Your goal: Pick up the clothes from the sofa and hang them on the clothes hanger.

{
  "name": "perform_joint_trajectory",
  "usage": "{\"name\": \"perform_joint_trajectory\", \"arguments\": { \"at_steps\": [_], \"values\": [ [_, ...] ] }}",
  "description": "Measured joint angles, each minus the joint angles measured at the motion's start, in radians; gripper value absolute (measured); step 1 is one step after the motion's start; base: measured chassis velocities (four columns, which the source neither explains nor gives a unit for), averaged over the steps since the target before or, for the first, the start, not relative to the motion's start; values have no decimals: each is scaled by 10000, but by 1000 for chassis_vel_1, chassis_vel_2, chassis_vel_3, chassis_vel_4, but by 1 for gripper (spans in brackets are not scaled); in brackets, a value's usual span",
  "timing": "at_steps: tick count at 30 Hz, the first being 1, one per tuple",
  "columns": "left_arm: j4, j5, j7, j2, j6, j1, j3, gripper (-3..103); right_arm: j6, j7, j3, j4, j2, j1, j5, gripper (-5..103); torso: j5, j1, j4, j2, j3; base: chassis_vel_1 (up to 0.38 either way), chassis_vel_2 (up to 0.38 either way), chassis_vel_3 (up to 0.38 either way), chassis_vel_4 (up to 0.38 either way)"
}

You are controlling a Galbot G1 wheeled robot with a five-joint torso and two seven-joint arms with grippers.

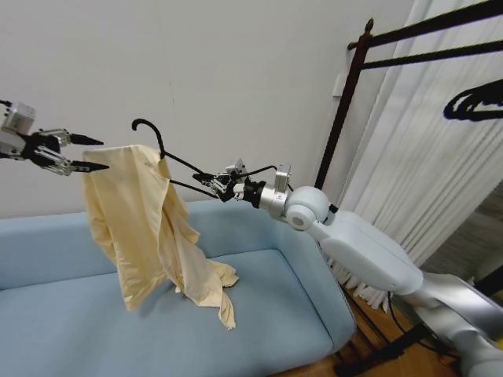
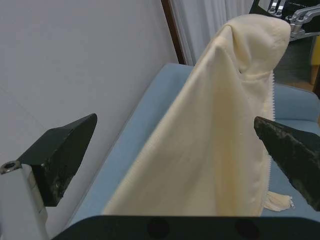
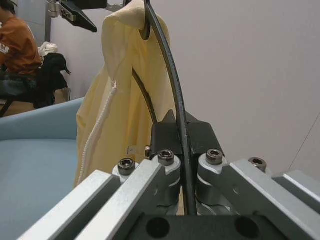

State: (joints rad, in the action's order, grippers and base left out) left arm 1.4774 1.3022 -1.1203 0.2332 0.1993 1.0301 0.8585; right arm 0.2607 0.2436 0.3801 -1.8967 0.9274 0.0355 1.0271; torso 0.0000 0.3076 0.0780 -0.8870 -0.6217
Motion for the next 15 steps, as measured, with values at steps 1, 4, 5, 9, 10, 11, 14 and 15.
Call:
{"name": "perform_joint_trajectory", "arguments": {
  "at_steps": [1,4,5,9,10,11,14,15],
  "values": [
    [-19,1,-86,49,0,13,-1,100,3,1,8,-32,-38,17,19,2,0,0,-1,-1,0,0,0,0,0],
    [-77,-18,-286,128,0,37,-1,97,5,11,10,-83,-100,41,60,2,1,0,0,0,0,0,0,0,0],
    [-84,-42,-403,149,1,55,-9,92,6,16,11,-106,-119,50,79,2,2,0,0,0,0,0,0,0,0],
    [-12,-117,-678,125,4,99,-34,81,14,20,-2,-156,-146,104,139,2,1,0,0,0,0,0,0,0,0],
    [25,-135,-723,99,12,108,-44,76,14,20,-4,-167,-151,124,149,2,2,0,-1,0,-1,0,0,0,0],
    [67,-153,-736,64,20,115,-60,70,16,20,-4,-183,-160,143,167,2,1,0,-1,0,0,0,0,0,0],
    [133,-165,-742,-18,35,126,-87,64,20,13,-2,-226,-177,176,192,2,1,0,-1,0,0,0,0,0,0],
    [158,-165,-742,-62,38,127,-98,59,21,6,10,-243,-188,191,200,2,1,0,0,0,0,0,0,0,0]
  ]
}}
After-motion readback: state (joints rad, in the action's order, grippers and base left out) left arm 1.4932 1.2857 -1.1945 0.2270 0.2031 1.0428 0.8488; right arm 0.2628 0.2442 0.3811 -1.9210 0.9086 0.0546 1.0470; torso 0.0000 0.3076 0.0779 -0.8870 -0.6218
